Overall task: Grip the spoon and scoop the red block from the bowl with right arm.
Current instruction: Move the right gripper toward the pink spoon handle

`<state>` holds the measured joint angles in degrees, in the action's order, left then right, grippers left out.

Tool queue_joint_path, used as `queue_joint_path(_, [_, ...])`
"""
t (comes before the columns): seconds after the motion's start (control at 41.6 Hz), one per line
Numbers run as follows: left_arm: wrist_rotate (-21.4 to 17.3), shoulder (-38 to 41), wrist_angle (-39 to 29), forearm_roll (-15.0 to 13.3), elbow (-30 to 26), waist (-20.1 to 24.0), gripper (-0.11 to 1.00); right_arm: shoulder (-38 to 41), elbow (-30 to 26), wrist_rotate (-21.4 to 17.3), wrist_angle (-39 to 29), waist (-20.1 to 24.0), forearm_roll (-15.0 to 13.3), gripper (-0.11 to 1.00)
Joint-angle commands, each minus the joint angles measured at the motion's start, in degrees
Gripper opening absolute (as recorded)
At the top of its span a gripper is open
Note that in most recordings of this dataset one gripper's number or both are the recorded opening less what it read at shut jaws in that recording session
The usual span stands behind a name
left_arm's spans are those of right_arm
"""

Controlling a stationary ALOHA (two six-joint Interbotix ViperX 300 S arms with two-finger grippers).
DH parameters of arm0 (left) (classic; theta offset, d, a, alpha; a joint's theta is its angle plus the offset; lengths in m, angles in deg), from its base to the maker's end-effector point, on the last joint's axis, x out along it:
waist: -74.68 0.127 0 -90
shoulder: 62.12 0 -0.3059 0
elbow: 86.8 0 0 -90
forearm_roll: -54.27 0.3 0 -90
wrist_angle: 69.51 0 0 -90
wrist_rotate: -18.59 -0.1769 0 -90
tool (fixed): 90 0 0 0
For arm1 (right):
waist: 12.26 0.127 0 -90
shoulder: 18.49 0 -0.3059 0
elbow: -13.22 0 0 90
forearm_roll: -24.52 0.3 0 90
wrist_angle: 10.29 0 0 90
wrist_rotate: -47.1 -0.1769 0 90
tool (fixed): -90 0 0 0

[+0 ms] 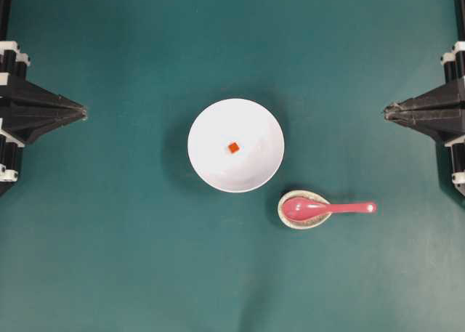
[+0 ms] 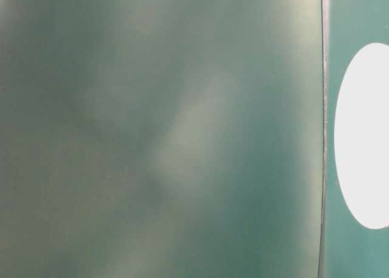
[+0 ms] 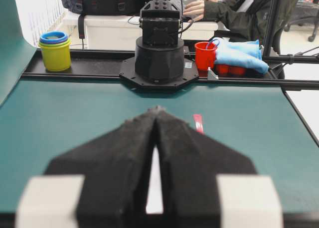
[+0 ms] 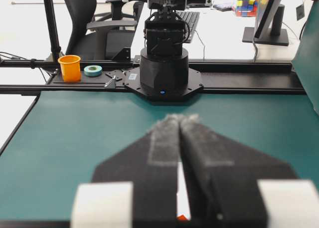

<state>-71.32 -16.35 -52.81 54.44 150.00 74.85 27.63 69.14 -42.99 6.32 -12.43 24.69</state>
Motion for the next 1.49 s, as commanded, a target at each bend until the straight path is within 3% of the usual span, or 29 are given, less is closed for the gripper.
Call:
queue_joint_path(0.0, [0.88, 1.32, -7.03, -0.09, -1.32, -0.97, 0.0, 1.41, -0.44, -1.05, -0.09, -0.18, 0.35, 0.0])
queue_joint_path(0.024, [1.32, 1.67, -12.83, -0.09, -2.37, -1.41, 0.0, 2.72, -0.44, -1.23, -1.41, -0.18, 0.44, 0.0])
queue_joint_path(0.096, [1.41, 1.67, -14.68, -0.09, -3.08, -1.41, 0.0, 3.69, -0.53, -1.23, -2.02, -0.18, 0.44, 0.0])
queue_joint_path(0.745, [1.41, 1.67, -17.84, -0.09, -3.34, -1.41, 0.0, 5.71, -2.29, -1.41, -2.29, -0.09, 0.97, 0.01])
queue_joint_path(1.106, [1.41, 1.85, -18.11, 0.0, -3.25, -1.41, 0.0, 6.24, -2.2, -4.04, -2.55, -0.09, 3.34, 0.44])
queue_joint_path(1.322, [1.41, 1.85, -18.54, -0.09, -3.25, -1.41, 0.0, 8.44, -1.49, -5.01, -4.13, 1.85, 3.52, 0.49])
queue_joint_path(1.467, [1.41, 1.85, -18.9, -0.09, -3.25, -1.32, 0.0, 10.81, 0.35, -5.1, -3.08, 4.31, 5.8, 0.49])
